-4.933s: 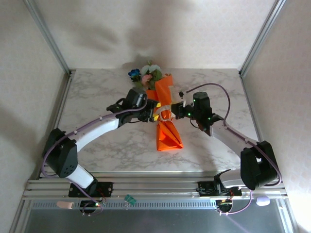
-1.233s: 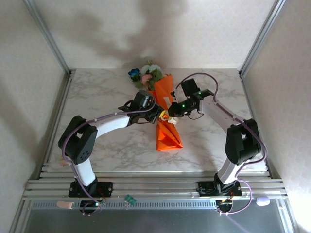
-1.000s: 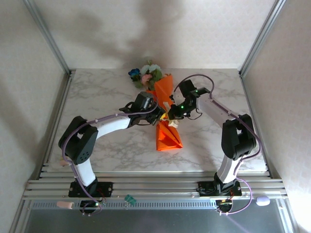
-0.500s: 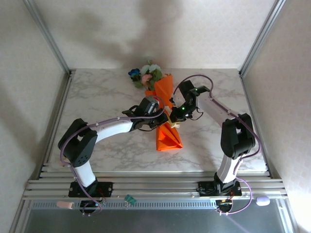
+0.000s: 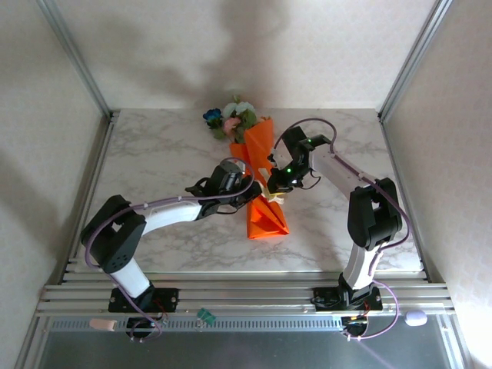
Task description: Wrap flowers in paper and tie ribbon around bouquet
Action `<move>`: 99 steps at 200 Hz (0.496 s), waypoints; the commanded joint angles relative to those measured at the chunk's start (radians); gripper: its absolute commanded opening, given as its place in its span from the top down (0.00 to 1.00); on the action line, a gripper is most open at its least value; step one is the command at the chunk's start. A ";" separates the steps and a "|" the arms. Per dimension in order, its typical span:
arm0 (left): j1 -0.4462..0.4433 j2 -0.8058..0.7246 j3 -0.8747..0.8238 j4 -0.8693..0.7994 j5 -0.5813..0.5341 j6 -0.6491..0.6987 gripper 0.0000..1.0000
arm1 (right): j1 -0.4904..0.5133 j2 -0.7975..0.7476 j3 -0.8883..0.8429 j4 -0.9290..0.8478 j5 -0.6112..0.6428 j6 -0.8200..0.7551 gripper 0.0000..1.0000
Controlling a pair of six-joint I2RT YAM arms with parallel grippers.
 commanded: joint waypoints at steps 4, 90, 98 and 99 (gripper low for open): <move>-0.002 0.020 0.002 0.117 0.005 -0.057 1.00 | 0.004 0.002 0.013 0.013 -0.033 0.043 1.00; -0.002 0.034 -0.002 0.112 -0.004 -0.041 1.00 | 0.012 0.021 0.018 -0.015 0.020 -0.035 1.00; -0.002 0.039 -0.001 0.121 -0.001 -0.049 1.00 | 0.015 0.015 0.012 0.005 0.026 -0.040 1.00; -0.002 0.039 -0.001 0.121 -0.001 -0.050 1.00 | 0.014 0.015 0.011 0.008 0.027 -0.042 1.00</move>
